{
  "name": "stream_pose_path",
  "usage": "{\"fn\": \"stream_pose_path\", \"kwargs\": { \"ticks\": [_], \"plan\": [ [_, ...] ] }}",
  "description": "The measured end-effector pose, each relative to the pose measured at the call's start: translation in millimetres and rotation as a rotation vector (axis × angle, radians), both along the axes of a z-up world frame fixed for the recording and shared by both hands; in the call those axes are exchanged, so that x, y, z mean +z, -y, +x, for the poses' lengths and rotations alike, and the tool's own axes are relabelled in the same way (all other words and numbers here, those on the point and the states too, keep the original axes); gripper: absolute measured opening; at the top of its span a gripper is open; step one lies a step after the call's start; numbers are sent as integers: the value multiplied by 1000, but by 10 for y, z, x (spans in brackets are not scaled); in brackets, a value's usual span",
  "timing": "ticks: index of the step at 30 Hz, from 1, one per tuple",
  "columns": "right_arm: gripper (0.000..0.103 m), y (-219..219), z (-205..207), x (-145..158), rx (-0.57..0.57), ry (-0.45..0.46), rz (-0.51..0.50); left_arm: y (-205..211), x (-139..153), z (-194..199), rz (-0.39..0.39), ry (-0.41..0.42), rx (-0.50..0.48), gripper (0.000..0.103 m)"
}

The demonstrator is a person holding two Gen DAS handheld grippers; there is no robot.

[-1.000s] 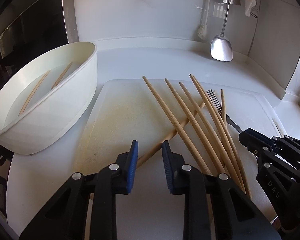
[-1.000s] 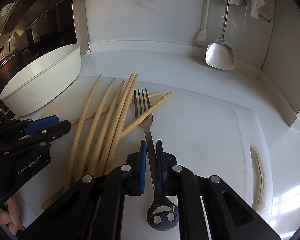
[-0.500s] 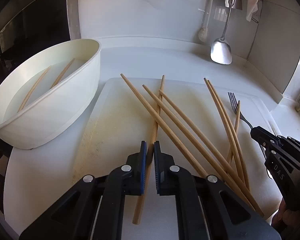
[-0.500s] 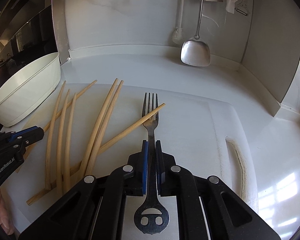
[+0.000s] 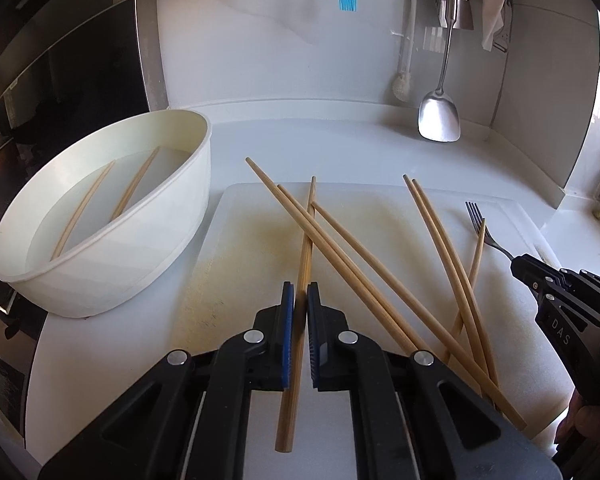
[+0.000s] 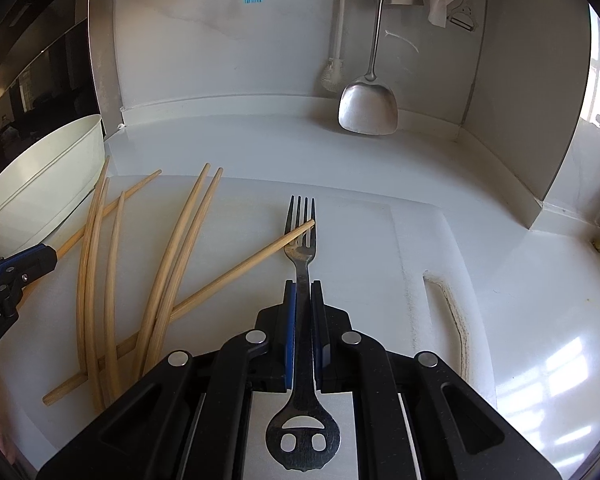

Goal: Organize utensils
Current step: 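Hold the chopstick in the left tool and the fork in the right tool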

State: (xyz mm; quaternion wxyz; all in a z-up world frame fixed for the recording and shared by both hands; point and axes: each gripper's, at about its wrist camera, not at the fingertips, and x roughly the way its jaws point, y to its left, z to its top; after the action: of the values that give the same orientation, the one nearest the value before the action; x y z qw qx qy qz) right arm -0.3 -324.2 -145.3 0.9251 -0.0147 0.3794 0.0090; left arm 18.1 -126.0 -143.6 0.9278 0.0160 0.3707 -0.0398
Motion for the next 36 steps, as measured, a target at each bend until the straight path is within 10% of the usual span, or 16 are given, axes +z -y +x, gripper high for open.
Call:
{"fn": "stream_pose_path", "kwargs": {
  "ticks": [36],
  "plan": [
    [7,25,29,-68,-20,-45,-42,-89,-135,123,98,-80,71,7]
  ]
}}
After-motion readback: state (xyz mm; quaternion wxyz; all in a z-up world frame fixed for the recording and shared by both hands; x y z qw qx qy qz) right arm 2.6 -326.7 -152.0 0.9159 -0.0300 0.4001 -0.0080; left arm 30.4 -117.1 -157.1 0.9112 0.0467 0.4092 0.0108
